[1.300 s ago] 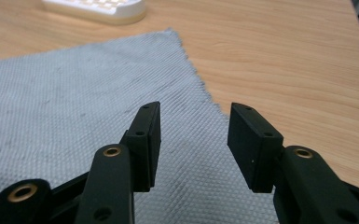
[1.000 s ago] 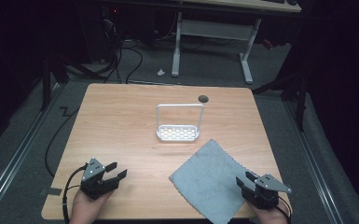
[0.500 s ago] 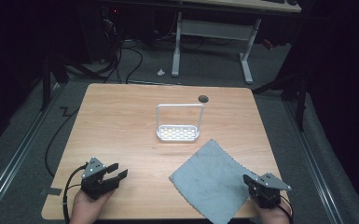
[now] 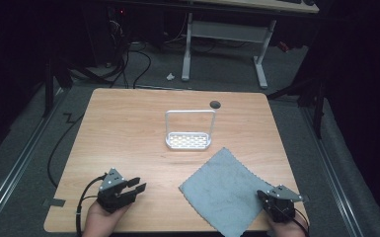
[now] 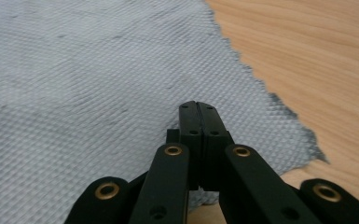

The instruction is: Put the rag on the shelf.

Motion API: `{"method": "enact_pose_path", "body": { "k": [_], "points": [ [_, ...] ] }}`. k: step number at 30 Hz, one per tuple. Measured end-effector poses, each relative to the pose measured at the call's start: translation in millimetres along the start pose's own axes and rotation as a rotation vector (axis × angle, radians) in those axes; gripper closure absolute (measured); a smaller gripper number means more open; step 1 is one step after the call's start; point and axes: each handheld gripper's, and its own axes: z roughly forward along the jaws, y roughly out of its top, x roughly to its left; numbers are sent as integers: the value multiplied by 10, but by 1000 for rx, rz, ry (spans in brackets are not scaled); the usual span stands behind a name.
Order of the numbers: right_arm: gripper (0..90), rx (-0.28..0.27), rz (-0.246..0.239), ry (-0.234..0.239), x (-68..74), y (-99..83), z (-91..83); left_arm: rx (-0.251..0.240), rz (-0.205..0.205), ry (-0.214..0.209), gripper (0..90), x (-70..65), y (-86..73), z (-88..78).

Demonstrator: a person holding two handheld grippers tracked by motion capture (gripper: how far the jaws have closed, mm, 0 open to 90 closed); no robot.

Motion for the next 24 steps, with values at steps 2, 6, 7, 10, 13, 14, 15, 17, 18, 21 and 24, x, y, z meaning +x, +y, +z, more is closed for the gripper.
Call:
{"method": "enact_pose_path", "body": {
  "k": [2, 6, 7, 10, 13, 14, 15, 17, 18, 21, 24],
  "points": [
    [900, -5, -11, 12, 65, -18, -23, 10, 14, -19, 646, -48, 15, 51],
    [900, -12, -19, 69, 227, -34, -57, 74, 77, -77, 636, -257, 56, 290],
    [900, -15, -23, 97, 278, -25, -53, 74, 77, -77, 634, -257, 56, 290],
    [900, -15, -75, 153, 488, 29, -34, 108, 93, -107, 634, -394, 67, 441],
    [900, -18, -129, 212, 714, 94, 1, 122, 106, -116, 632, -467, 67, 505],
    [900, -19, -148, 228, 779, 114, 12, 132, 114, -123, 632, -499, 66, 534],
    [900, -21, -163, 243, 830, 131, 22, 140, 120, -129, 632, -533, 61, 560],
    [900, -25, -192, 245, 875, 155, 31, 162, 132, -144, 633, -594, 46, 599],
    [900, -30, -194, 243, 865, 161, 30, 175, 144, -145, 633, -624, 37, 613],
    [900, -42, -170, 235, 812, 169, 29, 206, 172, -134, 635, -671, 1, 653],
    [900, -68, -145, 206, 718, 222, 36, 205, 160, -118, 652, -629, -1, 636]
  ]
}}
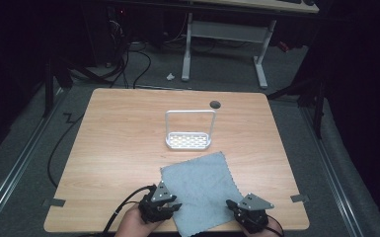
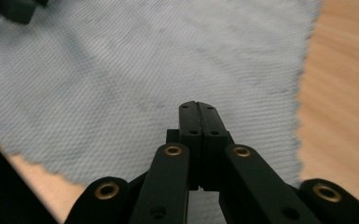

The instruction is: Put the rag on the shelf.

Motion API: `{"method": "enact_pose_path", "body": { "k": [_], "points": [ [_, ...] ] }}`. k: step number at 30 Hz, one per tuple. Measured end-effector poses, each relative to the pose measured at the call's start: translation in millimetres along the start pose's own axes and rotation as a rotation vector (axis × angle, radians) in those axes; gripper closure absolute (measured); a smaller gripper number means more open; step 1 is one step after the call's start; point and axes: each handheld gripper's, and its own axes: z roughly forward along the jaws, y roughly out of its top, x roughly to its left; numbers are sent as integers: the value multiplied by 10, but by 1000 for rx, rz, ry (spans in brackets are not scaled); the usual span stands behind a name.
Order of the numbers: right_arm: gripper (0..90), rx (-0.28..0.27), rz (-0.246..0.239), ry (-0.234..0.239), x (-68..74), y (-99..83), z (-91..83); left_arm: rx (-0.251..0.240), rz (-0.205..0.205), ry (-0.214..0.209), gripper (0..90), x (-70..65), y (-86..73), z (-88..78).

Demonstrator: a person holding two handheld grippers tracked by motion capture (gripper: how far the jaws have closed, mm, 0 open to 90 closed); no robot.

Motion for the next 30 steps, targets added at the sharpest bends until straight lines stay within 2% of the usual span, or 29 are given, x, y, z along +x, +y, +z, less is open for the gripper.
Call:
{"method": "enact_pose_path", "body": {
  "k": [1, 2, 3, 4, 5, 7, 8, 9, 10, 12, 14, 15, 18, 19, 20, 21, 23, 24, 25, 26, 27, 28, 30],
  "points": [
    [900, -9, -9, -24, -75, 70, 21, -7, -9, 18, 654, 54, -24, -28],
    [900, -14, -14, -37, -119, 120, 52, -7, -9, 18, 654, 54, -24, -28],
    [900, -14, -14, -37, -119, 120, 52, -8, -10, 32, 654, 86, -37, -47],
    [900, -22, -4, -54, -226, 243, 160, -7, -14, 51, 646, 122, -49, -69],
    [900, -22, -4, -54, -226, 243, 160, -8, -25, 72, 642, 160, -62, -91],
    [900, -12, 9, -47, -311, 365, 317, -15, -51, 98, 642, 253, -91, -133],
    [900, 1, 28, -19, -355, 459, 478, -16, -61, 114, 642, 299, -103, -155],
    [900, 1, 28, -19, -355, 459, 478, -17, -69, 128, 642, 340, -117, -176],
    [900, 10, 38, -5, -366, 513, 591, -22, -79, 137, 643, 376, -133, -195],
    [900, 13, 45, 4, -362, 523, 620, -28, -93, 144, 643, 420, -160, -225],
    [900, 29, 44, 17, -353, 506, 645, -27, -85, 149, 639, 423, -177, -242],
    [900, 44, 29, 12, -332, 459, 658, -30, -87, 150, 630, 417, -183, -244],
    [900, 29, 19, 5, -329, 423, 641, -29, -83, 160, 619, 388, -188, -242],
    [900, 37, 4, -15, -326, 403, 609, -27, -74, 164, 604, 369, -191, -241],
    [900, 38, 5, -14, -337, 388, 593, -23, -50, 169, 596, 325, -200, -241],
    [900, 38, 5, -14, -337, 388, 593, -23, -50, 169, 590, 325, -200, -241],
    [900, 41, 17, -14, -376, 360, 561, -16, -35, 169, 589, 291, -206, -247],
    [900, 44, 32, -31, -400, 358, 543, -14, -32, 168, 586, 284, -208, -249],
    [900, -4, 73, -16, -420, 378, 492, -14, -37, 166, 583, 285, -206, -251],
    [900, -21, 78, -7, -400, 402, 480, -21, -54, 165, 578, 314, -196, -258],
    [900, -35, 66, 7, -366, 425, 488, -21, -54, 165, 573, 314, -196, -258],
    [900, -35, 43, 11, -323, 443, 513, -53, -72, 177, 566, 351, -186, -266],
    [900, -26, 32, 17, -279, 451, 544, -63, -79, 173, 542, 374, -179, -257]
  ]
}}
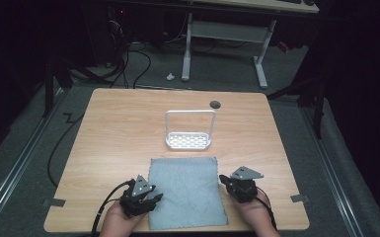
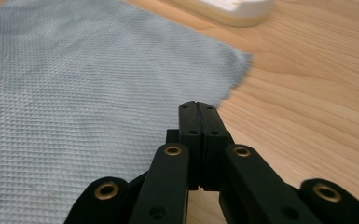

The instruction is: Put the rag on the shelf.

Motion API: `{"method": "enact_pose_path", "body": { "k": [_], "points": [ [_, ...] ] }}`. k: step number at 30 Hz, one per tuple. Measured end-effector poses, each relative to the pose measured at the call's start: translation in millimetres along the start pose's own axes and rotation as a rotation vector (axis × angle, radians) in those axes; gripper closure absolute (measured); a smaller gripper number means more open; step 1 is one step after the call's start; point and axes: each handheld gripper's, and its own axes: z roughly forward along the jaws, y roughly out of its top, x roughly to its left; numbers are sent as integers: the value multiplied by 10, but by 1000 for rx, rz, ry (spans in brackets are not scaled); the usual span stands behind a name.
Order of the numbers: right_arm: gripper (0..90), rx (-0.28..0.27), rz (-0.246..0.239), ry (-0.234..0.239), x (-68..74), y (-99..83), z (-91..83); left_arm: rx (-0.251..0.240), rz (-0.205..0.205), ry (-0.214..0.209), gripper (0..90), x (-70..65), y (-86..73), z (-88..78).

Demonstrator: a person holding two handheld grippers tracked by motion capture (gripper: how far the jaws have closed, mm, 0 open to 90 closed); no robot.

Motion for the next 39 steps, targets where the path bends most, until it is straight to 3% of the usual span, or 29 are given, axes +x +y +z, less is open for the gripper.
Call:
{"method": "enact_pose_path", "body": {
  "k": [2, 6, 7, 8, 9, 12, 13, 15, 16, 18, 19, 21, 23, 26, 27, 29, 32, 35, 39],
  "points": [
    [900, 33, -35, 4, 83, 2, 95, 19, -10, -4, 529, 25, 9, 43],
    [900, 46, -50, 2, 116, -22, 105, 29, 13, -6, 519, -18, -10, 34],
    [900, 65, -59, 10, 131, -46, 51, 30, 9, -18, 519, -40, -21, 21],
    [900, 70, -63, 12, 138, -65, 18, 39, 25, -56, 518, -108, -43, -10],
    [900, 81, -68, 14, 140, -84, -21, 39, 25, -56, 508, -108, -43, -10],
    [900, 90, -77, 25, 146, -150, -114, 71, 120, -114, 454, -275, -79, -61],
    [900, 102, -68, 52, 145, -209, -203, 77, 139, -121, 445, -305, -84, -70],
    [900, 100, -67, 58, 143, -242, -241, 84, 157, -138, 447, -334, -86, -78],
    [891, 74, -49, 71, 148, -315, -303, 85, 145, -139, 465, -320, -74, -75],
    [847, 56, -34, 79, 142, -334, -323, 47, 96, -97, 469, -237, -37, -80],
    [844, 18, -2, 92, 101, -315, -360, 29, 50, -88, 475, -168, -10, -83],
    [844, -3, 6, 87, 82, -297, -381, -10, -39, -65, 484, -25, 41, -79],
    [844, -21, 10, 70, 50, -293, -390, -32, -84, -33, 493, 93, 94, -55],
    [839, -9, 0, 70, 40, -324, -366, -25, -97, 67, 570, 222, 158, 40],
    [834, -7, -3, 70, 43, -328, -362, -20, -111, 76, 588, 270, 177, 87],
    [820, -10, 0, 78, 49, -324, -364, -9, -149, 64, 594, 350, 209, 181],
    [808, -16, -11, 69, 42, -314, -387, -9, -170, 73, 606, 395, 249, 275],
    [808, -15, 21, 74, -7, -329, -385, -2, -143, 83, 646, 379, 266, 329],
    [804, -2, 24, 77, -26, -340, -352, -11, -123, 85, 700, 345, 269, 358]
  ]
}}
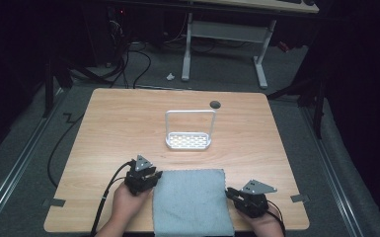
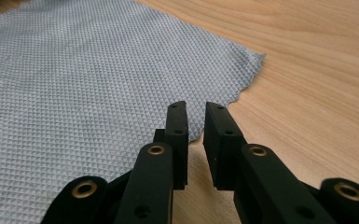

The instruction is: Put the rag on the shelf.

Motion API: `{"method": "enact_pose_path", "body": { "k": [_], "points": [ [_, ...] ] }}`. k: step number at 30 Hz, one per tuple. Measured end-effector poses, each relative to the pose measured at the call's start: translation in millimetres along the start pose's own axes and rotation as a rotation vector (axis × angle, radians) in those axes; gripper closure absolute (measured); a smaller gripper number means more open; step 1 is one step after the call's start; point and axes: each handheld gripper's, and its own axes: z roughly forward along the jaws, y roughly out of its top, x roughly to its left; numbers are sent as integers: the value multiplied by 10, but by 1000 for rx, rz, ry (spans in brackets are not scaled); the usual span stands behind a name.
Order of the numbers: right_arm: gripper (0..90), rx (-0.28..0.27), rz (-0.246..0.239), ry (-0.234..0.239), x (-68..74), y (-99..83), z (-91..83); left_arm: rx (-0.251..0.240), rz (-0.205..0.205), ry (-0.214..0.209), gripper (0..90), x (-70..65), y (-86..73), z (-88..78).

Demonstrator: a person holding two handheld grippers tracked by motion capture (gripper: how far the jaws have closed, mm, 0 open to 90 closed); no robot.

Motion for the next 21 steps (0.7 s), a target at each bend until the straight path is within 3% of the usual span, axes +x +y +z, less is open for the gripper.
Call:
{"method": "enact_pose_path", "body": {
  "k": [4, 7, 9, 14, 15, 18, 19, 20, 21],
  "points": [
    [796, 5, -2, -5, 13, 5, 23, -1, 52, 23, 772, -56, -7, 12],
    [776, -6, 0, -9, 20, 17, 29, -2, 66, 6, 864, -66, -13, 14],
    [770, -14, 4, -14, 24, 22, 29, -4, 67, 0, 873, -64, -15, 15],
    [731, -49, 23, -77, 6, 185, 58, -4, 45, -24, 882, -26, -26, 3],
    [712, -42, 36, -112, -50, 305, 124, -5, 43, -26, 881, -24, -27, 1],
    [706, -33, 62, -131, -129, 399, 226, -6, 38, -29, 881, -20, -29, 0],
    [699, -16, 101, -141, -204, 446, 361, -7, 37, -28, 880, -14, -28, -2],
    [699, -16, 101, -141, -204, 446, 361, -5, 27, -37, 880, -8, -30, -1],
    [678, 13, 127, -146, -259, 451, 484, -5, 19, -41, 878, -2, -31, -3]
  ]
}}
